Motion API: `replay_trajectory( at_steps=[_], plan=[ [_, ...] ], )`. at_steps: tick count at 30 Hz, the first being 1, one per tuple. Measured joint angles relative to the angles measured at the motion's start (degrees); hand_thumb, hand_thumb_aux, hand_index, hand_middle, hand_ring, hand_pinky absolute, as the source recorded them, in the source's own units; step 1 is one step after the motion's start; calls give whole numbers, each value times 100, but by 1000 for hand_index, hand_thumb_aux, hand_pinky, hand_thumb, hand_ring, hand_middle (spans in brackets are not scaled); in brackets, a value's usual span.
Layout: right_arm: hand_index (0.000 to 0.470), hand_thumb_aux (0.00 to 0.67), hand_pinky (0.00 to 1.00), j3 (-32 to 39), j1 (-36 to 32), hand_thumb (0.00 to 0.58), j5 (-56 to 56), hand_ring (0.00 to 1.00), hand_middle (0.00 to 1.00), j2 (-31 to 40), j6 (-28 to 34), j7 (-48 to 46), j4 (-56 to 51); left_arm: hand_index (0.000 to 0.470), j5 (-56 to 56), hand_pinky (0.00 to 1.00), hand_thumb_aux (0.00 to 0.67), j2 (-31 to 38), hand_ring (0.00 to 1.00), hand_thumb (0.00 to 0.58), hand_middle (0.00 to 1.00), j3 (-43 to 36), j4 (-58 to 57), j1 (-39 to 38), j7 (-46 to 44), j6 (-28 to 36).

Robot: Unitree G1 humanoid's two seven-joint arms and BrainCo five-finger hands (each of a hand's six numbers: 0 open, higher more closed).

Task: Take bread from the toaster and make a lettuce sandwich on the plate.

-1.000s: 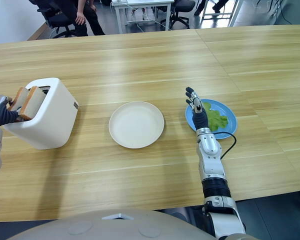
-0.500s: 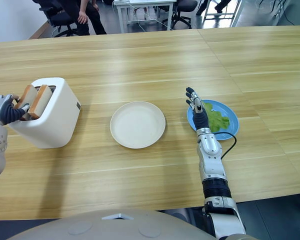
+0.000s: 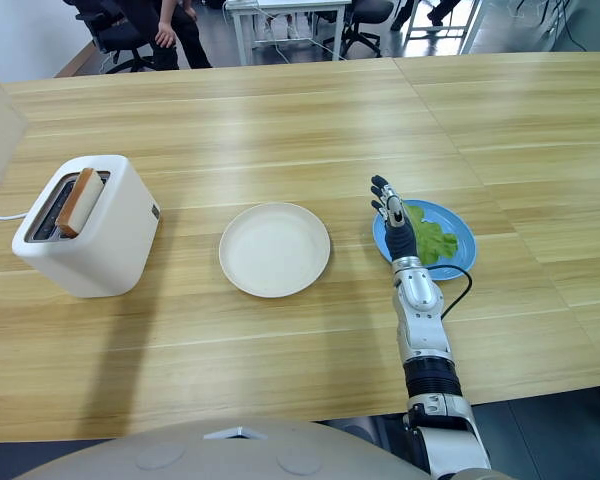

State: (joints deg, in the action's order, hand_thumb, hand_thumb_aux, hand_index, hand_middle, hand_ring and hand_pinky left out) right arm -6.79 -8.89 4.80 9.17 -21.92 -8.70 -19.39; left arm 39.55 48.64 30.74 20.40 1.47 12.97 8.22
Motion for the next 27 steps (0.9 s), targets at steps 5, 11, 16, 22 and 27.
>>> replay_trajectory(
  at_steps=[5, 11, 16, 22, 27],
  plan=[
    [0, 0, 0, 18, -3, 0, 0, 0, 0, -26, 1, 0, -8, 460, -1240, 1000, 670, -519, 1000, 580, 1000, -150, 424, 478, -414, -540],
    [0, 0, 0, 24, -19, 0, 0, 0, 0, -57, 2, 8, -44, 460, -3322, 1000, 670, -2419, 1000, 580, 1000, -1701, 251, 910, -1570, -495],
    [0, 0, 0, 11, -22, 0, 1, 0, 0, -60, 2, 4, -69, 460, -4025, 1000, 670, -3356, 1000, 580, 1000, -3020, -615, 1153, -2433, -343],
    [0, 0, 0, 11, -35, 0, 1, 0, 0, -37, 5, 2, -93, 460, -3766, 1000, 670, -3685, 1000, 580, 1000, -3861, -2142, 1454, -2751, -328],
    [0, 0, 0, 17, -35, 0, 1, 0, 0, -58, 13, 4, -94, 460, -3090, 1000, 670, -3718, 1000, 580, 1000, -4403, -3761, 1886, -2660, -540]
  ],
)
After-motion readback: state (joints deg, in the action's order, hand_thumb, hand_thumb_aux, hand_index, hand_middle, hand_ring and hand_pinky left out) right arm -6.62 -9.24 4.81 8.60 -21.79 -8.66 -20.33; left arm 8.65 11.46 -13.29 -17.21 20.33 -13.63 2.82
